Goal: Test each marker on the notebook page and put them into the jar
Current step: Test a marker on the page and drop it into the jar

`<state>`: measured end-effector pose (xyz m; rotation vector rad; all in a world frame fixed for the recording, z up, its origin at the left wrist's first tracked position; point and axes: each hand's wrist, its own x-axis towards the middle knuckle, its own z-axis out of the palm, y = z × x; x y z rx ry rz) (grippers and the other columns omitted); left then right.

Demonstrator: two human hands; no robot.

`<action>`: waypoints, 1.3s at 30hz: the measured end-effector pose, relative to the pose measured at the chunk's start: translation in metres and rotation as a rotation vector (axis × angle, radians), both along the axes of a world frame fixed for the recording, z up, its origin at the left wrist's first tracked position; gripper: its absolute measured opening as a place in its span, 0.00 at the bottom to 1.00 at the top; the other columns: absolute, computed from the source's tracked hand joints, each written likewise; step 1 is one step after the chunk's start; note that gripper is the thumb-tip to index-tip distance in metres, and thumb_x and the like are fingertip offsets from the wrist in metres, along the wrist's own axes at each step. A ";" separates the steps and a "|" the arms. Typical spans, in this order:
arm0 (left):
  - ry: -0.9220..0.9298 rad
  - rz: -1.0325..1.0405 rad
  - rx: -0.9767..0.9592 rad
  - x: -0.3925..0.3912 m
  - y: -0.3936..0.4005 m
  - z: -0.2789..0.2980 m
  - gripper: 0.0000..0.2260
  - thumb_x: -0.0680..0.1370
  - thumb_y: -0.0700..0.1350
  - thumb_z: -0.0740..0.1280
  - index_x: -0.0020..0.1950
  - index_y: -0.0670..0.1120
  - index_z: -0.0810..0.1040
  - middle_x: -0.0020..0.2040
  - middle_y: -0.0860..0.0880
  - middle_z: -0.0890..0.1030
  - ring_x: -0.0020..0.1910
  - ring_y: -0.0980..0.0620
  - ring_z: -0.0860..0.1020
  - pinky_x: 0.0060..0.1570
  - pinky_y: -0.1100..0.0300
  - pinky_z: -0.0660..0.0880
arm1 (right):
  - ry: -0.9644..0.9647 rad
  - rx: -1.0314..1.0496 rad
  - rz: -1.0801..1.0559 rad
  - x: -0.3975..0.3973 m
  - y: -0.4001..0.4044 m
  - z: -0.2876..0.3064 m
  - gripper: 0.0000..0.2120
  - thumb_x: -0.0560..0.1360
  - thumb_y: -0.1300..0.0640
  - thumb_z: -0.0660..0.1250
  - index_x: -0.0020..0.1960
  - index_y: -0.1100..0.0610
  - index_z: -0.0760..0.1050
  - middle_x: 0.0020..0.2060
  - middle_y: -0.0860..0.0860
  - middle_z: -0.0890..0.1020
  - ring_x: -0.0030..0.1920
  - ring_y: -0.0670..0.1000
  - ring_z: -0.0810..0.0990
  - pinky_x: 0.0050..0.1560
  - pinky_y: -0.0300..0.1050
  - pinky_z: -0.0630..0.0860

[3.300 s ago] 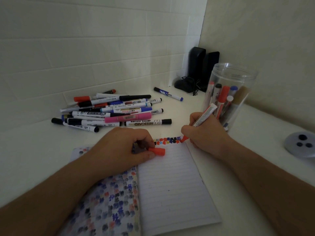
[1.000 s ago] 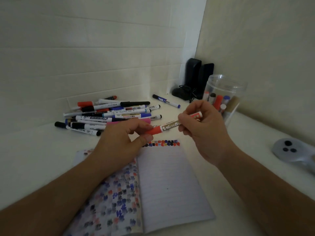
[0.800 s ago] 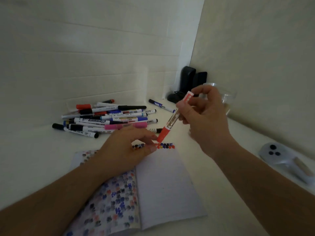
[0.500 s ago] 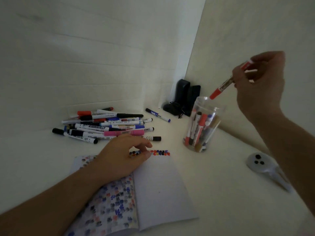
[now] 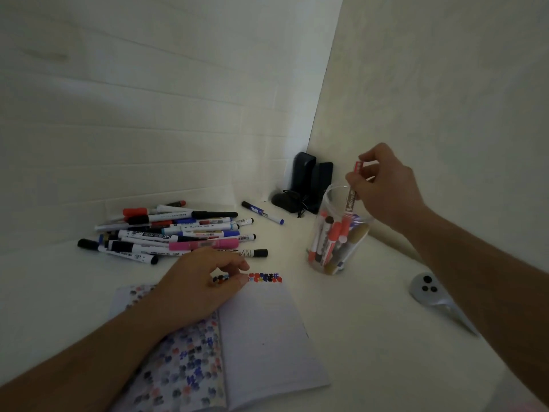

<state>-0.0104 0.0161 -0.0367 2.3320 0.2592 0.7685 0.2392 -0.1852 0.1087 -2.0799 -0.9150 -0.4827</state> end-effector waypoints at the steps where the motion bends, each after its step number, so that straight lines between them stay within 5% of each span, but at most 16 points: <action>1: 0.003 0.000 0.006 0.000 0.000 0.001 0.07 0.77 0.51 0.73 0.55 0.59 0.84 0.49 0.66 0.81 0.56 0.68 0.76 0.46 0.75 0.73 | -0.005 0.005 0.003 0.000 0.000 0.000 0.12 0.80 0.51 0.71 0.59 0.47 0.70 0.48 0.47 0.84 0.41 0.50 0.86 0.40 0.42 0.79; 13: 0.037 -0.002 0.073 0.002 0.004 -0.002 0.07 0.78 0.54 0.71 0.55 0.61 0.83 0.49 0.67 0.80 0.56 0.68 0.75 0.48 0.74 0.70 | -0.046 0.063 0.025 0.005 -0.004 -0.019 0.12 0.81 0.56 0.71 0.56 0.49 0.67 0.50 0.48 0.85 0.46 0.47 0.86 0.45 0.45 0.81; 20: 0.053 -0.014 0.064 0.002 0.002 0.001 0.06 0.78 0.53 0.71 0.54 0.60 0.84 0.48 0.66 0.81 0.56 0.67 0.76 0.48 0.71 0.72 | -0.063 -0.209 -0.004 0.010 0.010 -0.021 0.02 0.85 0.52 0.60 0.54 0.49 0.70 0.41 0.53 0.84 0.35 0.56 0.82 0.37 0.54 0.80; 26: 0.064 -0.023 0.057 0.003 0.002 0.002 0.06 0.78 0.53 0.70 0.53 0.61 0.84 0.48 0.66 0.81 0.55 0.67 0.76 0.46 0.73 0.71 | -0.071 -0.458 -0.022 -0.001 0.023 -0.017 0.23 0.87 0.45 0.52 0.46 0.56 0.79 0.37 0.54 0.82 0.39 0.56 0.82 0.40 0.48 0.78; 32: 0.066 -0.037 0.048 0.001 0.001 0.003 0.06 0.78 0.52 0.71 0.53 0.60 0.84 0.48 0.66 0.81 0.55 0.66 0.77 0.47 0.74 0.72 | -0.099 -0.709 -0.083 0.005 0.023 -0.013 0.20 0.80 0.35 0.61 0.54 0.50 0.81 0.47 0.50 0.84 0.45 0.50 0.80 0.48 0.49 0.80; 35: 0.073 -0.046 0.059 0.002 0.000 0.003 0.06 0.78 0.51 0.70 0.53 0.60 0.84 0.48 0.65 0.81 0.56 0.66 0.77 0.48 0.76 0.71 | -0.029 -0.822 -0.060 0.005 0.022 -0.004 0.24 0.80 0.37 0.63 0.74 0.41 0.70 0.61 0.53 0.81 0.54 0.55 0.80 0.56 0.52 0.80; 37: 0.070 -0.048 0.056 0.001 0.000 0.004 0.06 0.78 0.51 0.71 0.53 0.60 0.85 0.48 0.65 0.82 0.56 0.66 0.77 0.49 0.77 0.71 | 0.019 -0.742 -0.041 0.006 0.022 -0.002 0.33 0.78 0.36 0.65 0.80 0.36 0.58 0.66 0.55 0.79 0.56 0.57 0.80 0.58 0.53 0.80; 39: 0.067 -0.047 0.045 0.002 0.000 0.004 0.06 0.78 0.50 0.71 0.52 0.59 0.85 0.48 0.65 0.82 0.55 0.67 0.77 0.49 0.77 0.70 | -0.044 -0.582 -0.077 0.007 0.021 -0.007 0.34 0.75 0.32 0.65 0.78 0.36 0.60 0.66 0.51 0.80 0.56 0.56 0.80 0.58 0.54 0.78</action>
